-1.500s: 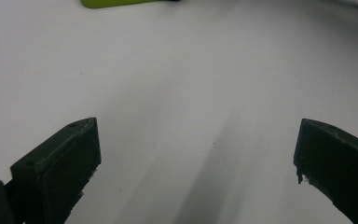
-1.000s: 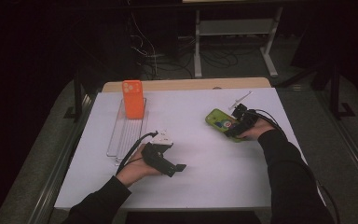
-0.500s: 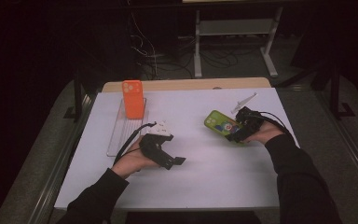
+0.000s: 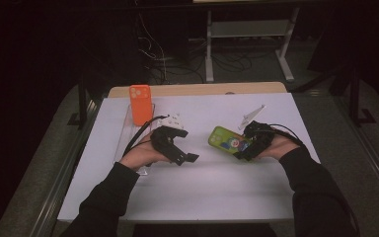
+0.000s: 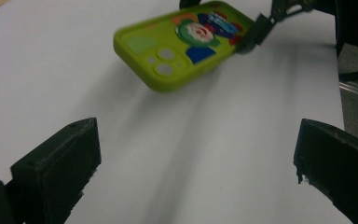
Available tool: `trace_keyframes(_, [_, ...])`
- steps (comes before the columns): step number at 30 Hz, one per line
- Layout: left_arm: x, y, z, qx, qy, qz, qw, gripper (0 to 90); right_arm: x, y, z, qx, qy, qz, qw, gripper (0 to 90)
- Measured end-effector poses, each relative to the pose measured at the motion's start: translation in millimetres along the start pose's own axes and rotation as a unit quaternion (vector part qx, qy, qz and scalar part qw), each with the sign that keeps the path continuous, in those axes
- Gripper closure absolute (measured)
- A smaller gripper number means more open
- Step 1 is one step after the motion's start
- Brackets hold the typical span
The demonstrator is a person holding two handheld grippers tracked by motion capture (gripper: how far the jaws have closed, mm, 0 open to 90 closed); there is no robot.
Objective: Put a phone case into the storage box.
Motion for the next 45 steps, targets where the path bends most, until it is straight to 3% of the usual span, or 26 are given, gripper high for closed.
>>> trace_keyframes(7, [-0.1, 3.6, 1.6, -0.036, -0.005, -0.020, 0.9992, 0.3, -10.1, -19.9, 5.2, 0.036, 0.000, 0.019, 0.9991, 15.4])
trace_keyframes(8, [-1.3, 6.6, 1.9, -0.030, 0.000, -0.023, 0.9993, 0.3, -11.3, -22.0, 5.7, 0.041, -0.002, 0.021, 0.9989, 15.4])
trace_keyframes(12, [-2.6, 10.5, 1.7, -0.042, -0.003, -0.032, 0.9986, 0.3, -14.4, -29.9, 6.8, 0.052, 0.000, 0.036, 0.9980, 15.4])
trace_keyframes(22, [-12.2, 18.9, -5.0, -0.068, -0.031, -0.056, 0.9956, 0.3, -17.5, -47.8, 12.7, 0.083, 0.000, 0.063, 0.9945, 15.4])
trace_keyframes(26, [-14.5, 21.4, -6.9, -0.088, -0.042, -0.062, 0.9933, 0.3, -16.3, -57.1, 17.2, 0.104, 0.004, 0.079, 0.9914, 15.4])
trace_keyframes(33, [-23.4, 29.2, -11.7, -0.129, -0.069, -0.084, 0.9857, 0.3, -17.2, -73.4, 25.0, 0.135, -0.001, 0.095, 0.9863, 15.4])
trace_keyframes(34, [-25.3, 30.7, -12.5, -0.132, -0.073, -0.088, 0.9846, 0.3, -17.6, -75.4, 26.0, 0.139, -0.002, 0.096, 0.9856, 15.4])
trace_keyframes(35, [-27.6, 33.3, -13.7, -0.125, -0.074, -0.090, 0.9854, 0.3, -18.0, -77.2, 27.3, 0.141, -0.001, 0.097, 0.9852, 15.4])
trace_keyframes(40, [-35.8, 38.9, -18.6, -0.144, -0.097, -0.101, 0.9796, 0.5, -18.5, -84.2, 32.5, 0.157, -0.002, 0.100, 0.9826, 15.4])
trace_keyframes(41, [-37.1, 39.8, -19.0, -0.143, -0.098, -0.099, 0.9799, 2.0, -18.3, -85.3, 33.3, 0.158, -0.001, 0.101, 0.9822, 15.4])
trace_keyframes(44, [-39.6, 40.5, -19.7, -0.155, -0.108, -0.099, 0.9770, 6.0, -17.4, -87.9, 35.0, 0.163, -0.002, 0.101, 0.9815, 15.4])
trace_keyframes(45, [-40.7, 42.1, -20.3, -0.150, -0.106, -0.101, 0.9779, 7.1, -17.3, -88.7, 35.6, 0.164, 0.001, 0.102, 0.9811, 15.4])
Point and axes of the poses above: each handheld gripper's, and its own axes: x roughly backward along the jaws, z roughly out of its top, y roughly to its right, the point moved 5 cm from there along -x, roughly forward along the jaws
